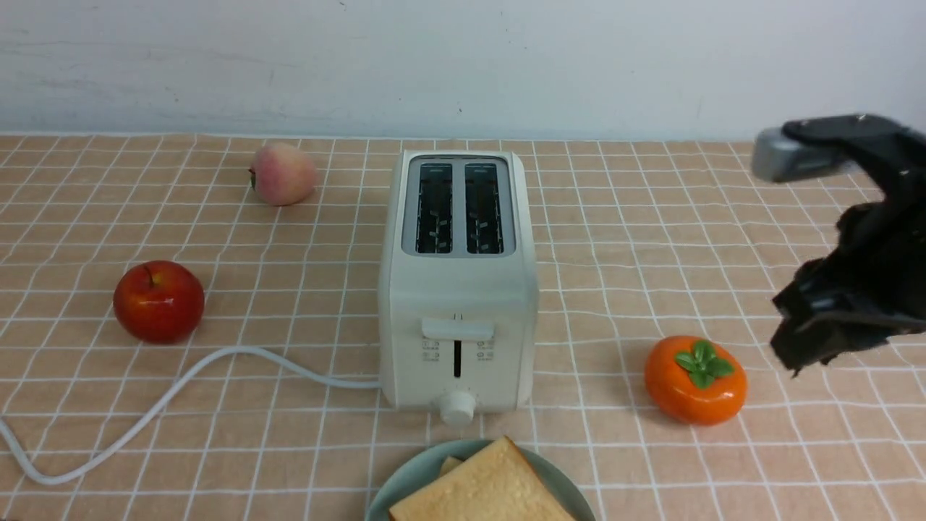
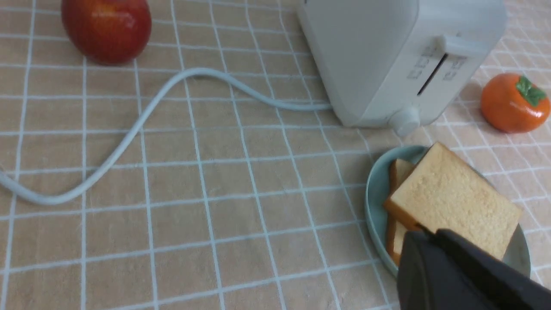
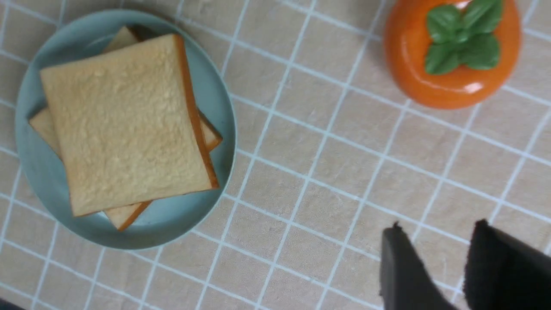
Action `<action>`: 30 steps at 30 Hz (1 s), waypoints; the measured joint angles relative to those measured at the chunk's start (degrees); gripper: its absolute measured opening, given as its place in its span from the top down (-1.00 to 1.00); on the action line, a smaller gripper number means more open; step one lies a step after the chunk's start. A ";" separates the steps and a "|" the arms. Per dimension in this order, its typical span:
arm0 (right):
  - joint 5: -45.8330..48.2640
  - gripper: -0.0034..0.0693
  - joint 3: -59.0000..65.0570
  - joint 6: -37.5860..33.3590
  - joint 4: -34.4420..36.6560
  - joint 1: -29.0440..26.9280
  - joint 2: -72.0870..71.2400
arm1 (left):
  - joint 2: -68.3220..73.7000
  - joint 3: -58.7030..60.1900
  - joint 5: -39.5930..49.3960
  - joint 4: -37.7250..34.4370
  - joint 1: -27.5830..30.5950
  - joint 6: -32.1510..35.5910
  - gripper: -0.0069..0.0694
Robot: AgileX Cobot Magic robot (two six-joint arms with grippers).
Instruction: Take toasted bread from bread machine on light coffee tablecloth place on plate.
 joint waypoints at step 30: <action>-51.72 0.92 55.24 3.51 5.88 0.00 -72.71 | 0.00 8.79 -16.74 -1.85 0.00 -0.07 0.84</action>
